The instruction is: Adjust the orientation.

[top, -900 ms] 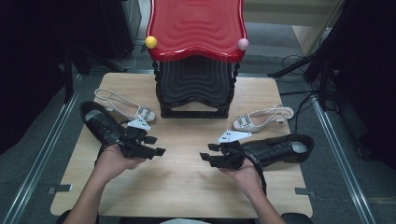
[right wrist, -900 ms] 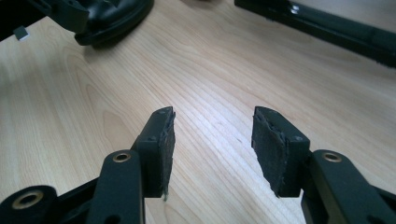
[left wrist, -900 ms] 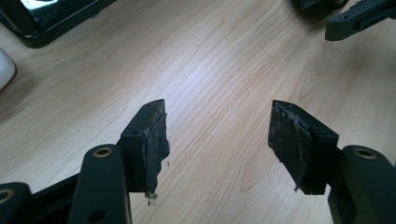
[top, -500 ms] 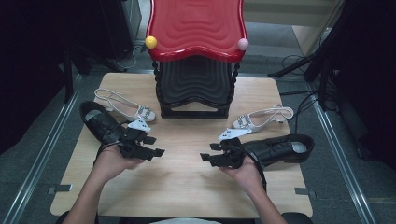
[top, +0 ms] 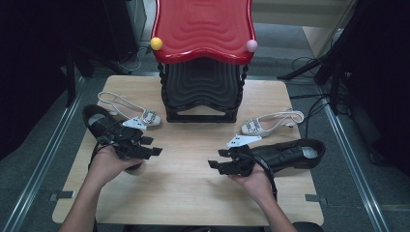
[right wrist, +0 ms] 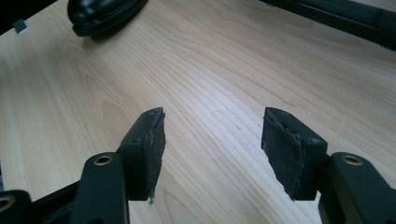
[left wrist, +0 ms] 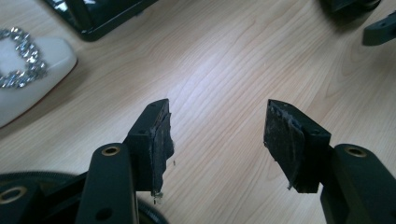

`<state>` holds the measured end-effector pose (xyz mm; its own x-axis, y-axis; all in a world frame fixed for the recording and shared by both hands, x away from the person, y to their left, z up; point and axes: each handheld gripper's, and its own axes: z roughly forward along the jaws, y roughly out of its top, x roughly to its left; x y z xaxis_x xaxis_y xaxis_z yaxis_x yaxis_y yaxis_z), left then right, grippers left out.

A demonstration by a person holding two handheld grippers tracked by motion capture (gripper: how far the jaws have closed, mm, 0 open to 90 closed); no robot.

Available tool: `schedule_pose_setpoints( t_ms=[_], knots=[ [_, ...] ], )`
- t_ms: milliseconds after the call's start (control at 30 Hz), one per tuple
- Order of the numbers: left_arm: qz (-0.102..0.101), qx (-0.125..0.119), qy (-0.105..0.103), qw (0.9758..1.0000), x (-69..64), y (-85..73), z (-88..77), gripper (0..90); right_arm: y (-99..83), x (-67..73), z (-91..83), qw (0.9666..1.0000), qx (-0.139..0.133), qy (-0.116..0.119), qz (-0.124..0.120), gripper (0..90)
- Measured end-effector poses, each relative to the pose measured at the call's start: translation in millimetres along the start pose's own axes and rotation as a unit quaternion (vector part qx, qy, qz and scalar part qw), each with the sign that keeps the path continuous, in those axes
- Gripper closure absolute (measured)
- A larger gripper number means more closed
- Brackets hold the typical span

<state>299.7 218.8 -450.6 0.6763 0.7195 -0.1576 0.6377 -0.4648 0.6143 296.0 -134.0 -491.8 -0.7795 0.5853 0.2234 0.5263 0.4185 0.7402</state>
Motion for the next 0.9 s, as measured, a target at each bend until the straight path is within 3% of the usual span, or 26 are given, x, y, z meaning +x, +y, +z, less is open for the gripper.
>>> schedule_pose_setpoints(
  t_ms=[33, 67, 167, 367, 400, 433, 467, 600, 633, 700, 767, 833, 867, 900],
  knots=[
    [0.000, 0.000, 0.000, 1.0000, 0.0, 0.0, 0.0, 41.1, 0.0, 0.0, 0.0, 1.0000, 0.000, 0.000, 0.000, 41.4],
    [-0.003, 0.003, 0.010, 0.9999, 2.0, -1.3, -2.3, 41.2, 1.5, 4.9, 1.2, 0.9998, 0.002, -0.001, -0.019, 42.0],
    [-0.011, -0.002, 0.035, 0.9993, 7.2, -1.8, -9.7, 42.9, 1.7, 9.0, 2.8, 0.9994, 0.008, -0.003, -0.033, 42.9],
    [-0.037, -0.004, 0.054, 0.9979, 23.7, -4.5, -22.9, 79.2, 0.2, 15.8, 3.3, 0.9987, 0.014, 0.001, -0.050, 45.0],
    [-0.043, -0.002, 0.052, 0.9977, 28.0, -4.5, -24.9, 79.2, 0.6, 15.8, 3.5, 0.9988, 0.012, 0.001, -0.048, 45.1],
    [-0.049, 0.000, 0.059, 0.9971, 36.5, -3.3, -29.5, 87.6, 1.8, 14.8, 4.8, 0.9989, 0.012, 0.004, -0.046, 45.3],
    [-0.049, 0.000, 0.059, 0.9971, 36.5, -3.3, -29.5, 89.6, 2.3, 14.8, 5.4, 0.9989, 0.013, 0.003, -0.044, 45.5],
    [-0.081, -0.009, 0.045, 0.9957, 60.0, -1.5, -40.0, 89.9, 4.1, 15.8, 7.4, 0.9988, 0.015, 0.005, -0.046, 46.0],
    [-0.088, -0.012, 0.066, 0.9938, 71.2, -2.1, -47.4, 89.9, 4.6, 16.1, 8.0, 0.9987, 0.015, 0.006, -0.048, 46.0],
    [-0.097, -0.019, 0.068, 0.9928, 76.6, -3.4, -51.6, 89.9, 5.2, 17.0, 9.3, 0.9986, 0.017, 0.005, -0.050, 45.9],
    [-0.118, -0.030, 0.079, 0.9894, 93.0, -7.1, -62.5, 89.9, 5.5, 17.0, 10.9, 0.9984, 0.019, 0.004, -0.054, 45.9],
    [-0.124, -0.032, 0.081, 0.9885, 98.5, -7.9, -65.5, 89.9, 6.1, 17.6, 12.0, 0.9983, 0.022, 0.003, -0.053, 45.9],
    [-0.140, -0.040, 0.094, 0.9849, 105.9, -9.6, -71.1, 89.9, 6.6, 17.8, 12.6, 0.9982, 0.021, 0.003, -0.055, 45.8],
    [-0.140, -0.040, 0.094, 0.9849, 105.9, -9.6, -71.1, 89.9, 7.1, 18.3, 12.8, 0.9982, 0.021, 0.003, -0.056, 45.8]
  ],
)
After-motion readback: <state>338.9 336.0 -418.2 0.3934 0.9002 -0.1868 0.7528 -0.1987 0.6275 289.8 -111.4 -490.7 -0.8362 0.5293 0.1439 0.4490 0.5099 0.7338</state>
